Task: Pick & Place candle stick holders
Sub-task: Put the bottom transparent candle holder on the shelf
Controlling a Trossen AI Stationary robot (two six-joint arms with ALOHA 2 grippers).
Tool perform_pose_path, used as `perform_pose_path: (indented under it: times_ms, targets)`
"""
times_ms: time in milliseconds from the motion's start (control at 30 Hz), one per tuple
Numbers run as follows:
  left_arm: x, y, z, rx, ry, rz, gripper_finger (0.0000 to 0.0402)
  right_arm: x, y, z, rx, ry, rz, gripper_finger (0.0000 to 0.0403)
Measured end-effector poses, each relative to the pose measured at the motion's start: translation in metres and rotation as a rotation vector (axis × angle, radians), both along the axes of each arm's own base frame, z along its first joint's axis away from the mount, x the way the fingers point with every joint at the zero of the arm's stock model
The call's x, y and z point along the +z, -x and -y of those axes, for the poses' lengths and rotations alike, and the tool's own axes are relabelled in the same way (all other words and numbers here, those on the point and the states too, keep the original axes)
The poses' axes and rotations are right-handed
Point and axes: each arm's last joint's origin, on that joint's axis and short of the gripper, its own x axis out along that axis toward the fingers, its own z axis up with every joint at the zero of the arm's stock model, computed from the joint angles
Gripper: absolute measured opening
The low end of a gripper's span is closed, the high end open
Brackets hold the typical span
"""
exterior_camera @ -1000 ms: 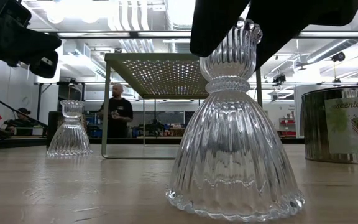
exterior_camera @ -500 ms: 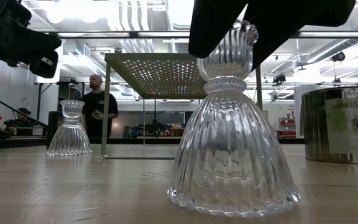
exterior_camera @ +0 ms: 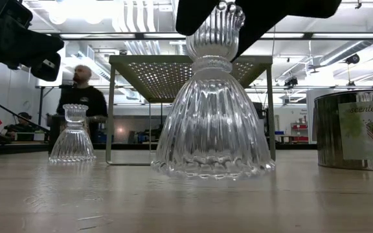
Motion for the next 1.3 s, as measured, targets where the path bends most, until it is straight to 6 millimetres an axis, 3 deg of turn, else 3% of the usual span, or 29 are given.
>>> perform_pose_path:
  times_ms: [267, 767, 1033, 1300]
  targets:
    - [0.000, 0.000, 0.000, 0.000, 0.000, 0.000, 0.0028, 0.015, -0.006, 0.010, 0.036, 0.004, 0.018, 0.0174]
    - [0.000, 0.000, 0.000, 0.000, 0.000, 0.000, 0.0028, 0.086, -0.014, 0.061, 0.136, -0.060, 0.097, 0.0173]
    - [0.000, 0.000, 0.000, 0.000, 0.000, 0.000, 0.0028, 0.128, -0.007, 0.098, 0.161, -0.059, 0.154, 0.0172]
    - [0.000, 0.000, 0.000, 0.000, 0.000, 0.000, 0.0028, 0.159, -0.004, 0.150, 0.116, -0.029, 0.208, 0.0173]
